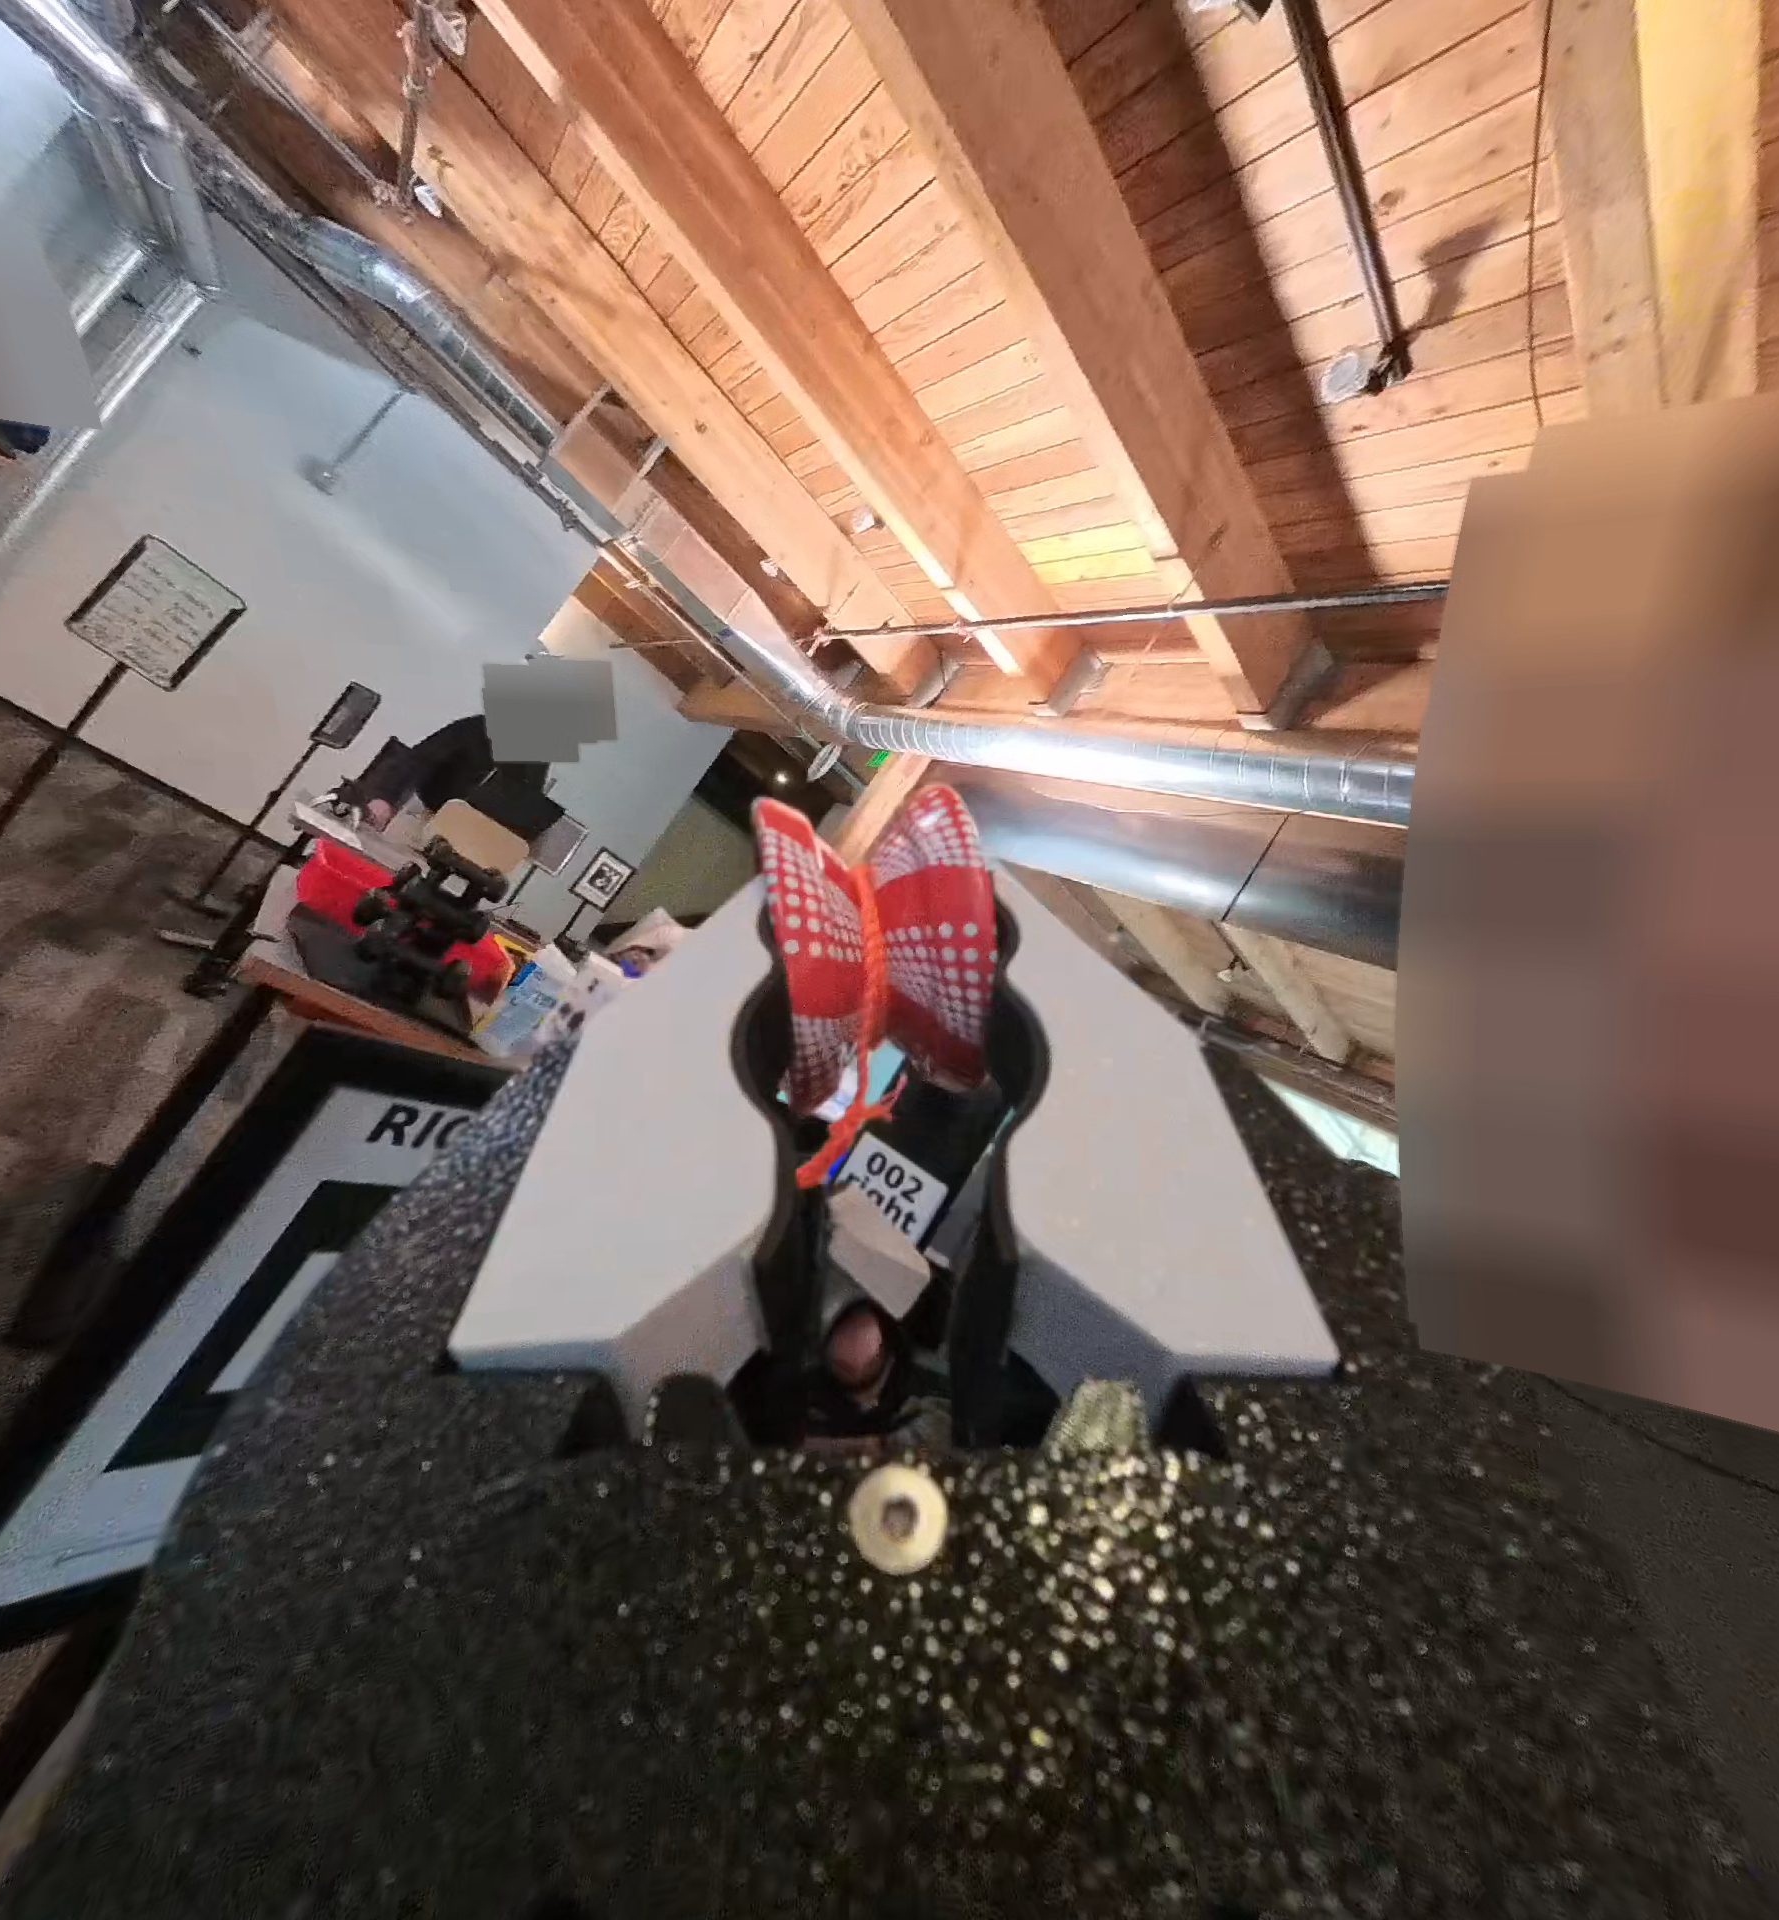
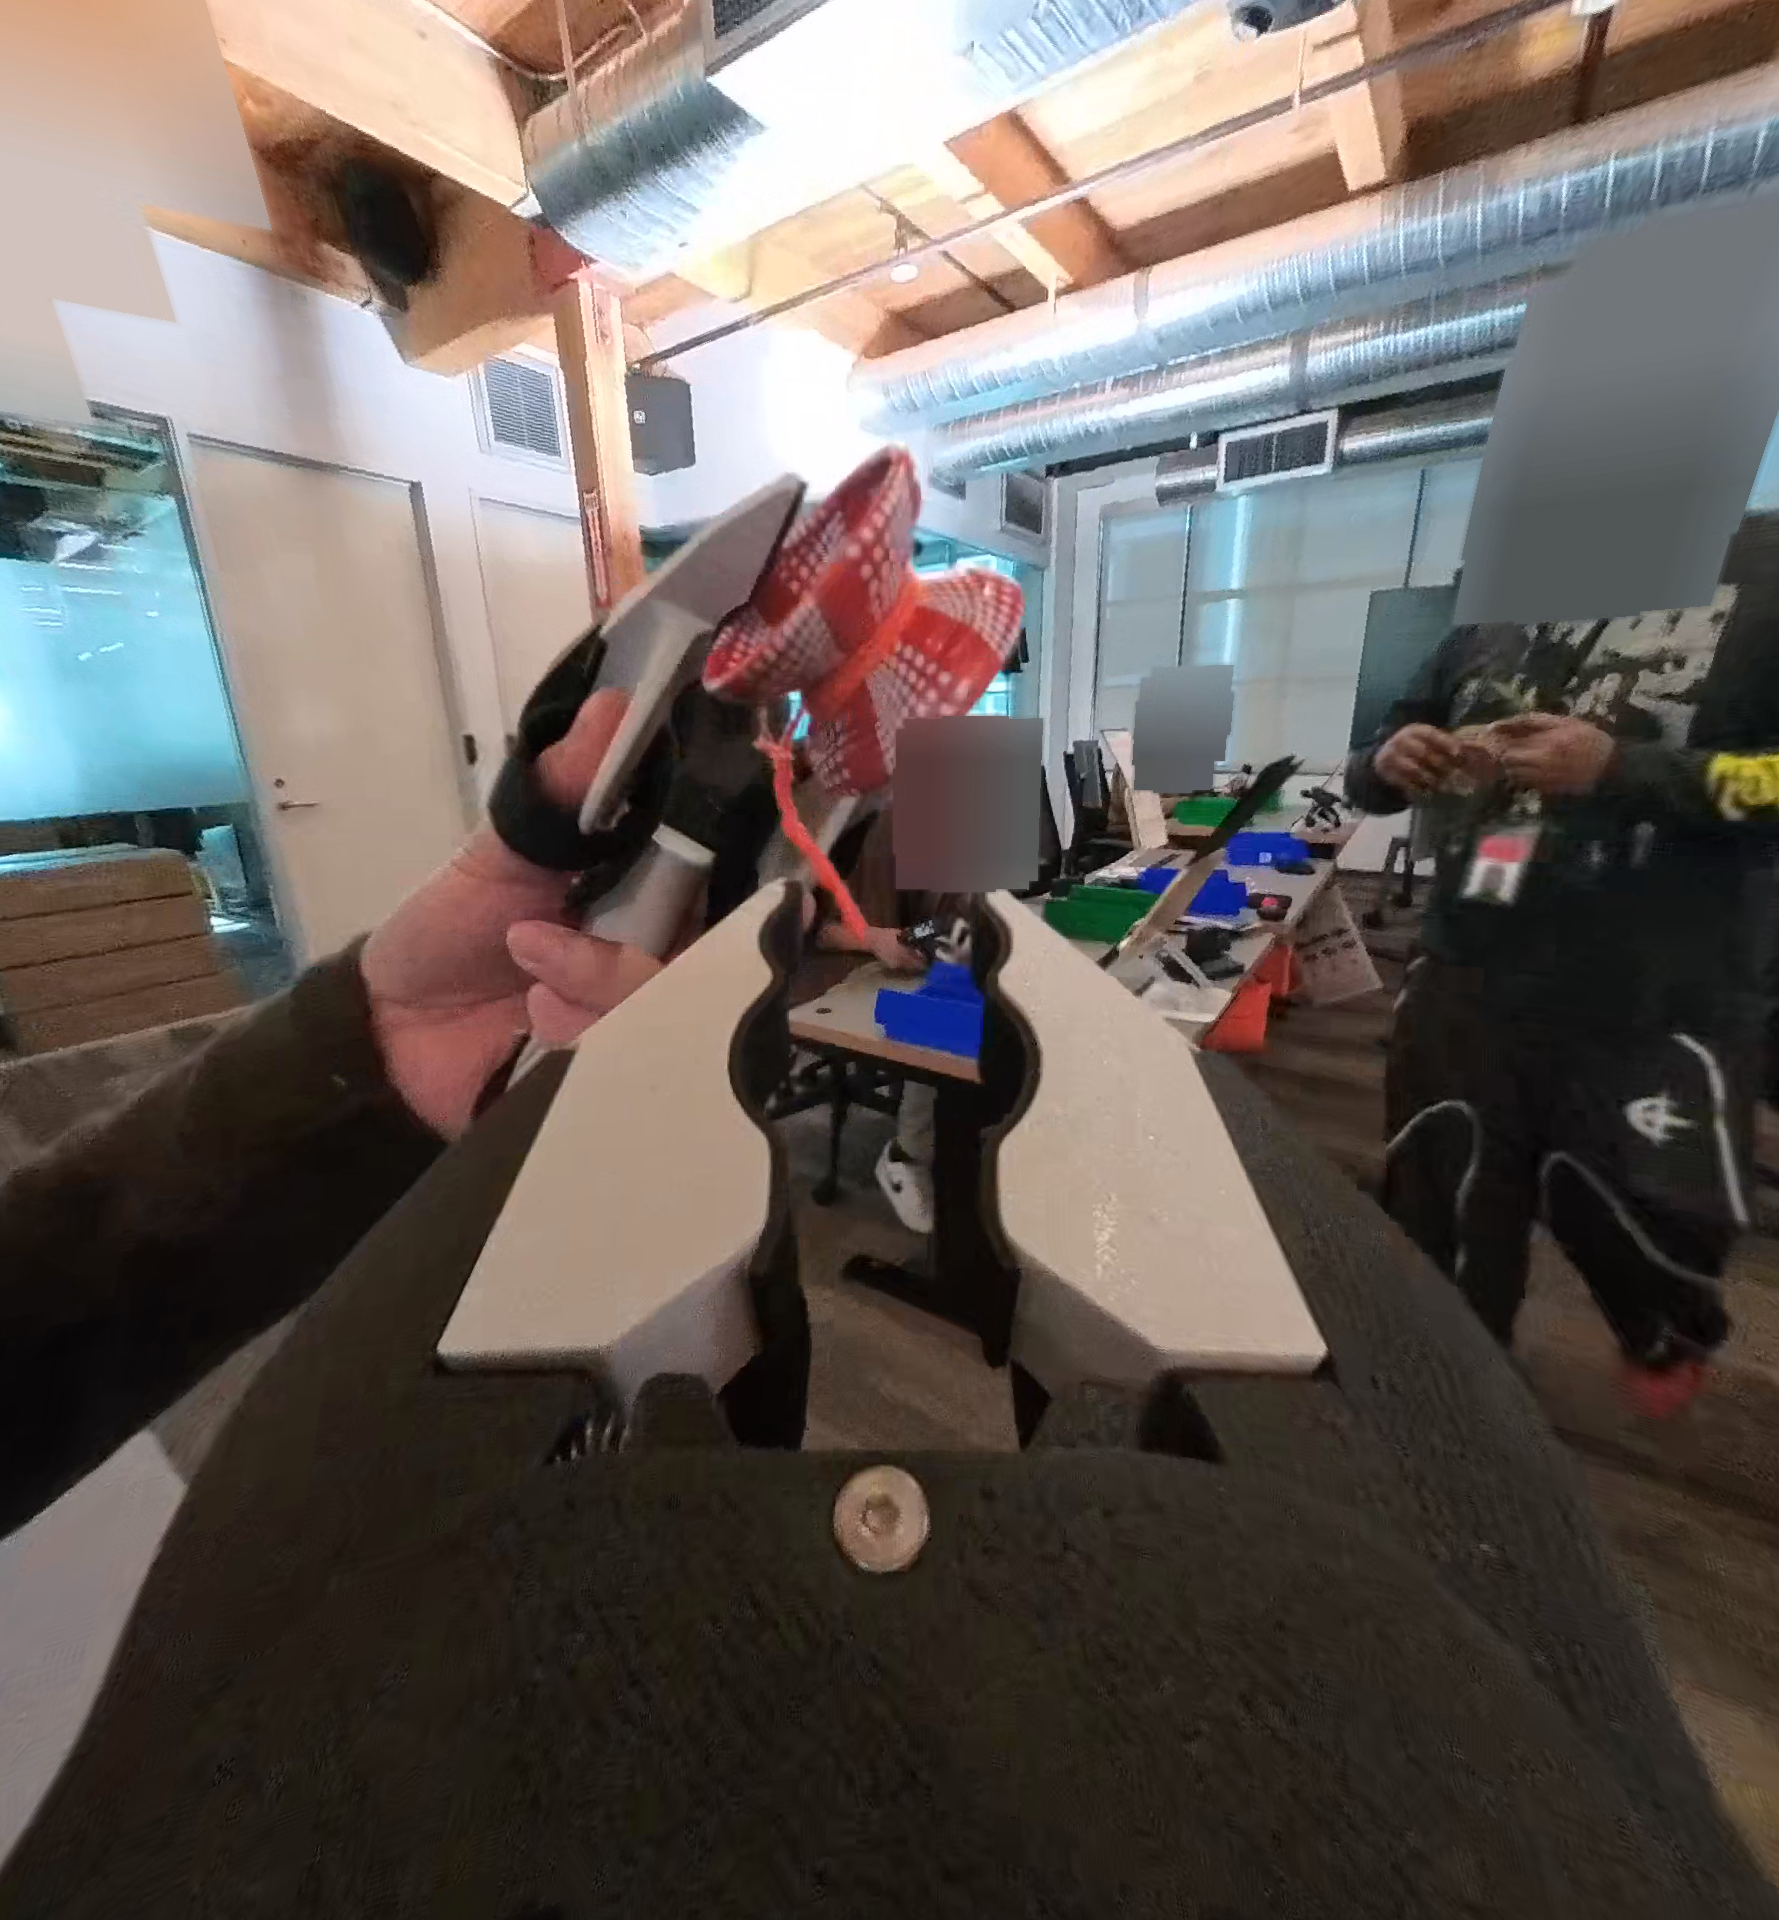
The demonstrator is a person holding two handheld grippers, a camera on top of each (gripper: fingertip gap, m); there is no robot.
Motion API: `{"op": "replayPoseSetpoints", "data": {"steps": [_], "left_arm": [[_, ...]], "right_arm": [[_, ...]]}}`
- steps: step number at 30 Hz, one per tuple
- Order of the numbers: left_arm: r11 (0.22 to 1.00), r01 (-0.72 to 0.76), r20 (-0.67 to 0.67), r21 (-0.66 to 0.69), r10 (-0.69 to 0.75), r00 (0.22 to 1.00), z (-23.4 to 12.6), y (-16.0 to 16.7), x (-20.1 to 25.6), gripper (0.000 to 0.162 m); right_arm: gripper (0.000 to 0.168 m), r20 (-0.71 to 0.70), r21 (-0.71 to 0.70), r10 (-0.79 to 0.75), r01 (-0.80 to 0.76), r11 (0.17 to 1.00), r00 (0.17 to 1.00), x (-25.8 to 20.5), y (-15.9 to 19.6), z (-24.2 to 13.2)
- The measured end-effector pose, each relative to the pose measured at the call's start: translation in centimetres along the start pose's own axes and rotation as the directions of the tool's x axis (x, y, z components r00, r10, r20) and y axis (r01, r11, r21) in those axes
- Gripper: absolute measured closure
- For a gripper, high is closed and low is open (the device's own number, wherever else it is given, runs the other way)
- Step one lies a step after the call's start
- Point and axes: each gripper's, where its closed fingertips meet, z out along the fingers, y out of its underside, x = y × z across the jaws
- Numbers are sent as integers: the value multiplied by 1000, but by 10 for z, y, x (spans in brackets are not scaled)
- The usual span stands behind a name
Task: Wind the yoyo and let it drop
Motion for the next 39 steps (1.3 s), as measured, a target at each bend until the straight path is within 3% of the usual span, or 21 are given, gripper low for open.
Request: {"op": "replayPoseSetpoints", "data": {"steps": [11, 14, 21, 26, 32, 33, 35, 36, 39], "left_arm": [[1000, -12, 15, -2, 12, 1000, 0, 6, 2, 131], [1000, -21, 35, 12, 20, 999, -4, 5, 0, 131], [984, -116, 132, 138, 98, 986, -25, -8, -9, 131], [914, -269, 217, 304, 209, 954, -44, -25, -15, 131], [800, -448, 294, 400, 351, 889, -50, -97, -4, 131], [790, -472, 312, 391, 369, 875, -52, -108, -3, 123], [787, -524, 475, 325, 343, 810, -70, -125, -24, 69], [783, -557, 552, 277, 345, 759, -87, -124, -35, 56], [727, -661, 779, 185, 302, 550, -174, -103, -59, 45]], "right_arm": [[154, -23, -9, -174, 174, 985, 984, -16, 4, 21], [167, -9, -18, -204, 204, 979, 979, -21, 5, 23], [168, -123, -81, -318, 310, 947, 940, 0, 4, 23], [168, -120, -141, -525, 508, 849, 843, 8, -11, 52], [168, -77, -109, -759, 752, 651, 646, 7, -67, 123], [168, -87, -99, -789, 783, 614, 608, 8, -80, 135], [168, -92, -97, -836, 830, 549, 542, 11, -96, 155], [168, -72, -108, -849, 842, 528, 523, 12, -96, 164], [168, 53, -165, -857, 851, 499, 513, 16, -63, 179]]}}
